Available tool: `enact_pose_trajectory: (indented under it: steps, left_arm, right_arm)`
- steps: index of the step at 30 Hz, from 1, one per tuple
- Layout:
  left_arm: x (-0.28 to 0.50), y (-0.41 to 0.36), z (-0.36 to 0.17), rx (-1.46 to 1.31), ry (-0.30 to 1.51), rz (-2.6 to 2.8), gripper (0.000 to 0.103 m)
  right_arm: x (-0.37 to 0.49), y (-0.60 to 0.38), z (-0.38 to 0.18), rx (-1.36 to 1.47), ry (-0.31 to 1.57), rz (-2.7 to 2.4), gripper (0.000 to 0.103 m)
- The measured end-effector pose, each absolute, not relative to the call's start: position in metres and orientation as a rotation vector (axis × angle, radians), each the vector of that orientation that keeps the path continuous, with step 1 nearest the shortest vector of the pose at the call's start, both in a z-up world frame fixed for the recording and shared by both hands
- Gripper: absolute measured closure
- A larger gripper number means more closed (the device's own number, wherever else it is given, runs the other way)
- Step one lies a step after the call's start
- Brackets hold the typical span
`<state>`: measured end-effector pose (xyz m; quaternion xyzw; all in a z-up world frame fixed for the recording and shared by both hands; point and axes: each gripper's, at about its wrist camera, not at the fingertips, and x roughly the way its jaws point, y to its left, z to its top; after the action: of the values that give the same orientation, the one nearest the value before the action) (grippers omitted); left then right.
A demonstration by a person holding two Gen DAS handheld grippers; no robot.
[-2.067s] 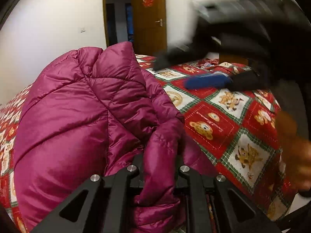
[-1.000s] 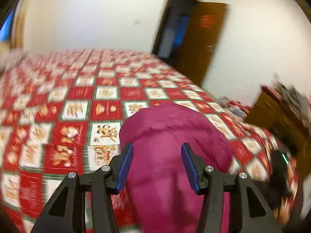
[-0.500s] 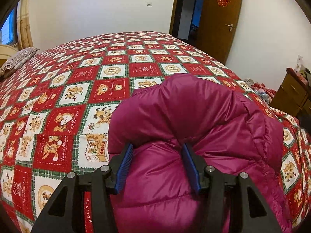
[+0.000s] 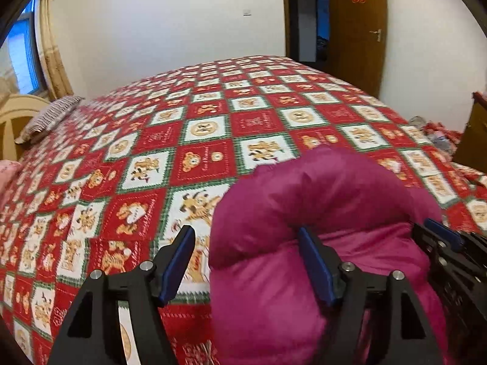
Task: Fold large clothes
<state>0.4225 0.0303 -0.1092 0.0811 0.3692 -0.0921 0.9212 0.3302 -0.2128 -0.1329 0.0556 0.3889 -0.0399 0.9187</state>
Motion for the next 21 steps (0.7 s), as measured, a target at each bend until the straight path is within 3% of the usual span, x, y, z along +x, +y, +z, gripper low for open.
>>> enact_pose_trajectory:
  steps: [4, 21]
  left_arm:
    - [0.432, 0.025, -0.122, 0.203, 0.736, -0.13, 0.016]
    - [0.457, 0.023, -0.152, 0.108, 0.86, -0.19, 0.014]
  right_arm:
    - [0.337, -0.22, -0.143, 0.163, 0.807, -0.031, 0.074]
    - [0.345, -0.236, -0.159, 0.325, 0.801, 0.043, 0.074]
